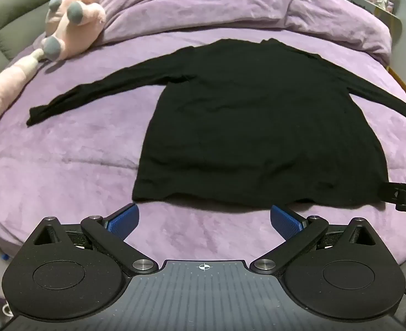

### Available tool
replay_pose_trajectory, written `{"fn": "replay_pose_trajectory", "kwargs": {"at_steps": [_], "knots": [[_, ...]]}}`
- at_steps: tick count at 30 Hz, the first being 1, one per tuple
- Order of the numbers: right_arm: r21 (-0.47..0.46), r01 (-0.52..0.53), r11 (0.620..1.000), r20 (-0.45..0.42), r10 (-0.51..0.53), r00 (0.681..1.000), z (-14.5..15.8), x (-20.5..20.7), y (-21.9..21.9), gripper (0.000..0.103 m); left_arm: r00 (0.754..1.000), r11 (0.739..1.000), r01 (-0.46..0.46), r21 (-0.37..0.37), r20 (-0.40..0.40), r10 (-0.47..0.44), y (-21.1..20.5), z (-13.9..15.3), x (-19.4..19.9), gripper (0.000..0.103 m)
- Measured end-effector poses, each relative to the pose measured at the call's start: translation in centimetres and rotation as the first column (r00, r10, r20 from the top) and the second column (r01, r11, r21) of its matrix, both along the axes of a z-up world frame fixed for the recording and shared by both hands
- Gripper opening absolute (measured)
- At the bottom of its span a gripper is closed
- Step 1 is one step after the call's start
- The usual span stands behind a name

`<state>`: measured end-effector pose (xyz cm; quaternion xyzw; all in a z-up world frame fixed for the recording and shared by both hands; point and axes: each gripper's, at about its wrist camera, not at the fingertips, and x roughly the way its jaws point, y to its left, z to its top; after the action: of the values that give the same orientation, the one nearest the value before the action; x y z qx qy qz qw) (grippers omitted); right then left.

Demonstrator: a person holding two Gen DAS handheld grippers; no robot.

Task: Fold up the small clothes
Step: 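Move both tools toward the hem of the black shirt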

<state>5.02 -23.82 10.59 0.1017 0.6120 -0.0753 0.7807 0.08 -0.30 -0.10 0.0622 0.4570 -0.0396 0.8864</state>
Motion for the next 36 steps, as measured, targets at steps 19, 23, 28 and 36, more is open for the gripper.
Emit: {"fn": "replay_pose_trajectory", "kwargs": {"at_steps": [19, 23, 28, 36], "knots": [[0.009, 0.007, 1.0, 0.016, -0.007, 1.0, 0.0, 0.0, -0.2, 0.099, 1.0, 0.999, -0.022, -0.038, -0.023, 0.021, 0.5, 0.1, 0.3, 0.103], [0.011, 0.007, 1.0, 0.016, -0.007, 1.0, 0.0, 0.0, -0.1, 0.099, 0.999, 0.999, -0.024, -0.039, -0.024, 0.023, 0.6, 0.0, 0.4, 0.103], [0.013, 0.007, 1.0, 0.016, -0.007, 1.0, -0.1, 0.1, -0.2, 0.099, 0.999, 0.999, -0.023, -0.04, -0.03, 0.022, 0.5, -0.2, 0.3, 0.103], [0.016, 0.009, 1.0, 0.016, -0.009, 1.0, -0.1, 0.0, -0.2, 0.099, 0.999, 0.999, -0.028, -0.047, -0.038, 0.026, 0.6, -0.5, 0.1, 0.103]]}}
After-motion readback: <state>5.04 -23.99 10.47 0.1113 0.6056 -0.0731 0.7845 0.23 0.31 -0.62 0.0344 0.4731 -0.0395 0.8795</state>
